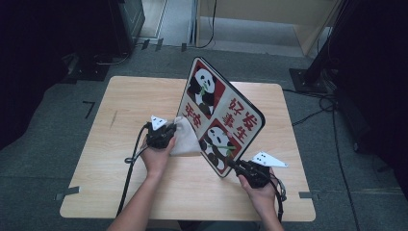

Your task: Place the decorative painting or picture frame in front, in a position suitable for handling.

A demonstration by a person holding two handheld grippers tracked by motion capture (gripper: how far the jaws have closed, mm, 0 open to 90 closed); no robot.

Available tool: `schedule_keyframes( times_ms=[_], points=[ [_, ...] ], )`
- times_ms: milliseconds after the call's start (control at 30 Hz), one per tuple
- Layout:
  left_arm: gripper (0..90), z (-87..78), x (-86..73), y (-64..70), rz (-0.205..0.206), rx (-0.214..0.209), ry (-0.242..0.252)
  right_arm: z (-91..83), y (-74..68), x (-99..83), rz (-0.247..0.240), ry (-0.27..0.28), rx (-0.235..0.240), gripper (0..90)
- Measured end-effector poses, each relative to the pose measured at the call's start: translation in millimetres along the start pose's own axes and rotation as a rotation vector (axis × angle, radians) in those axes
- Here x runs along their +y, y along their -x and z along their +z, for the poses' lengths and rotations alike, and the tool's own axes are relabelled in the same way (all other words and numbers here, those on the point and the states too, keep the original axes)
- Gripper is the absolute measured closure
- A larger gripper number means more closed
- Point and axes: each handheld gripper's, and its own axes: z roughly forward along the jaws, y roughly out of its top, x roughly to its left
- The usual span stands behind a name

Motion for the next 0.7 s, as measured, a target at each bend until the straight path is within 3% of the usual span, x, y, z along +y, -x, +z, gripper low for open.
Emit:
schedule_keyframes(
  times_ms=[67,133,233,333,433,567,700],
  points=[
    [84.9,4.1,-1.7,-1.0,0.007,0.013,-0.027,0.1,0.4,-0.1,0.001,0.002,0.002,79.2],
    [76.5,4.1,-3.1,-0.7,0.005,-0.002,-0.032,0.1,0.5,-0.1,0.000,0.002,0.002,79.2],
    [58.6,1.4,-4.4,1.3,0.020,-0.085,-0.026,0.1,0.6,0.1,0.001,0.001,0.003,79.2],
    [39.9,0.1,-9.2,6.0,0.084,-0.158,-0.042,0.1,0.8,0.6,0.000,-0.003,0.002,79.1],
    [28.8,4.4,-13.6,8.2,0.095,-0.160,-0.099,0.2,0.6,0.8,-0.002,-0.004,0.001,79.2],
    [25.9,9.8,-20.3,11.0,0.140,-0.143,-0.190,0.2,0.7,0.7,-0.002,-0.003,0.002,79.2],
    [26.2,10.0,-23.9,16.7,0.227,-0.113,-0.234,0.2,1.0,0.7,0.002,-0.003,0.003,79.2]
  ],
)
